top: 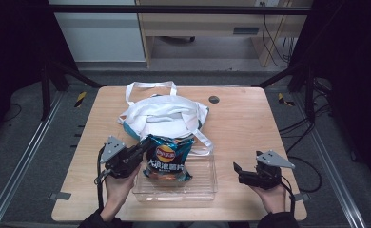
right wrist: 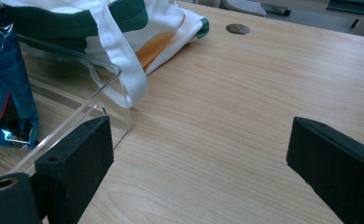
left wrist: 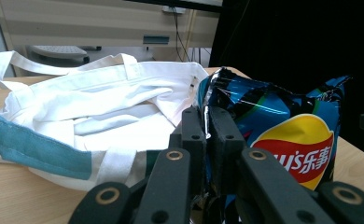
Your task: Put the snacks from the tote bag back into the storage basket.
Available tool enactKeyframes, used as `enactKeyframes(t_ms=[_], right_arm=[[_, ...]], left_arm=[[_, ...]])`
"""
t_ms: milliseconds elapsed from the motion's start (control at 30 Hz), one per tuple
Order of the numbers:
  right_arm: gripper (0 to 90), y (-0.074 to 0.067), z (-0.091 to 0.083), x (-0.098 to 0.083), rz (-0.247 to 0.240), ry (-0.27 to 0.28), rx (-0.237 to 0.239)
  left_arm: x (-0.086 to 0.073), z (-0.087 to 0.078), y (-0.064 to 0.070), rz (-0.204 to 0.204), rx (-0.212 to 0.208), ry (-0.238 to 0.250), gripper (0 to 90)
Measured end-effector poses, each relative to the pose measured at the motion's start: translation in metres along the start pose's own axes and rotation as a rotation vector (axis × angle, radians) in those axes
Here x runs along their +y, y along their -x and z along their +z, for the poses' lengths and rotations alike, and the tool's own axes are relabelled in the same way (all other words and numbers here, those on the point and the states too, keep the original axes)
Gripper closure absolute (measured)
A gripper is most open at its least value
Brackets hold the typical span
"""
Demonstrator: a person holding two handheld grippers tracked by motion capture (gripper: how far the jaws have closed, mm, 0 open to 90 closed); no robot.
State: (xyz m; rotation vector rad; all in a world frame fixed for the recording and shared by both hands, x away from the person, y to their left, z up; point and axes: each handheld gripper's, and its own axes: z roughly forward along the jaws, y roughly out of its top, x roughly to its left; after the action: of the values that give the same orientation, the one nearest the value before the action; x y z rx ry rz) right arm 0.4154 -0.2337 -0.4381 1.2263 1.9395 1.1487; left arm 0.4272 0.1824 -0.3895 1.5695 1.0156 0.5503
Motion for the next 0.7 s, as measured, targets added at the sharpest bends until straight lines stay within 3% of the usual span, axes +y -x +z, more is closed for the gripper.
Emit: enactKeyframes(t_ms=[700], right_arm=[[7.6, 0.0, 0.002, 0.0, 0.003, -0.008, -0.002]], left_arm=[[0.002, 0.015, -0.007, 0.002, 0.011, -0.005, 84.5]])
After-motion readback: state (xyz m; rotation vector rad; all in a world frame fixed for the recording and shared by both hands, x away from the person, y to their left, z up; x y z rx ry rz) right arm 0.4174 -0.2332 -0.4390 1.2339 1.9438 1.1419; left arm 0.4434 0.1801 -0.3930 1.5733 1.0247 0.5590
